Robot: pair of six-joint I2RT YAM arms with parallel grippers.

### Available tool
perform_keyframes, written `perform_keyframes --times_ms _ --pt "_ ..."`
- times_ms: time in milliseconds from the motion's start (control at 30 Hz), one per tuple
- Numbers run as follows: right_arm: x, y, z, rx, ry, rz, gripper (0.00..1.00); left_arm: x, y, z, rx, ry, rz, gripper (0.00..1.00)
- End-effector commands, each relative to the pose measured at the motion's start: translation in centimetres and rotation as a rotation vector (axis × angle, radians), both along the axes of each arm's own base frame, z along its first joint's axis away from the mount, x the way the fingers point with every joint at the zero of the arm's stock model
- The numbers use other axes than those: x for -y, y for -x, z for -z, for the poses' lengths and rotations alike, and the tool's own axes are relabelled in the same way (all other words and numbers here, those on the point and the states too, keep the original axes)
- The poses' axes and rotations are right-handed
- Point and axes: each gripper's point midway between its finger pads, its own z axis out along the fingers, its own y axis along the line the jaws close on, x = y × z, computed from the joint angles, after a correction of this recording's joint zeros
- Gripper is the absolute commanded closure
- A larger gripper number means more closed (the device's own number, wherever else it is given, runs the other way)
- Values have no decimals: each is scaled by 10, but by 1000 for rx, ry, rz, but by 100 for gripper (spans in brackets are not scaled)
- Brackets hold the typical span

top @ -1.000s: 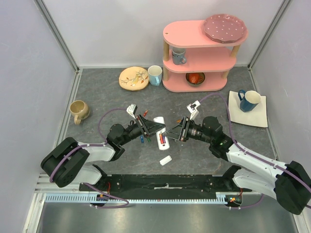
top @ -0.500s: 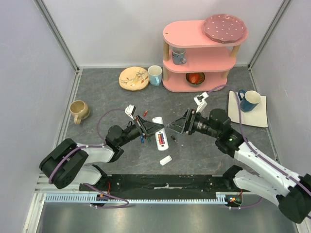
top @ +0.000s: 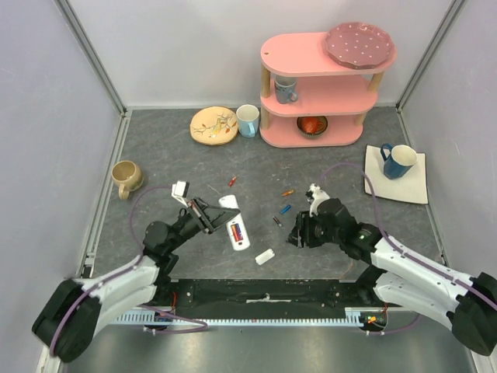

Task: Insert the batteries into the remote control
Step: Pick up the battery cover at the center of the board.

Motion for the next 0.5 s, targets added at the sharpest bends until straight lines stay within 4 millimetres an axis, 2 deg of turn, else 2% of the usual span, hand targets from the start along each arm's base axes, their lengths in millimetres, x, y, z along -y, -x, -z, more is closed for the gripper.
perform_keyframes --times_ms 0,33,100,233,267,467 --pt "-17 -7 -8 108 53 -56 44 -11 8 6 75 -82 -53 98" --pt "-23 -10 -10 135 68 -62 47 -12 7 17 41 -114 -58 98" --pt "-39 2 -1 129 108 -135 48 -15 8 17 49 -126 -74 98" --pt "-58 1 7 152 148 -172 51 -16 11 18 42 -122 -66 98" --pt "-60 2 14 149 174 -184 52 -15 13 18 41 -118 -57 98" --pt "-66 -5 24 180 250 -208 53 -13 16 19 37 -110 -32 98"
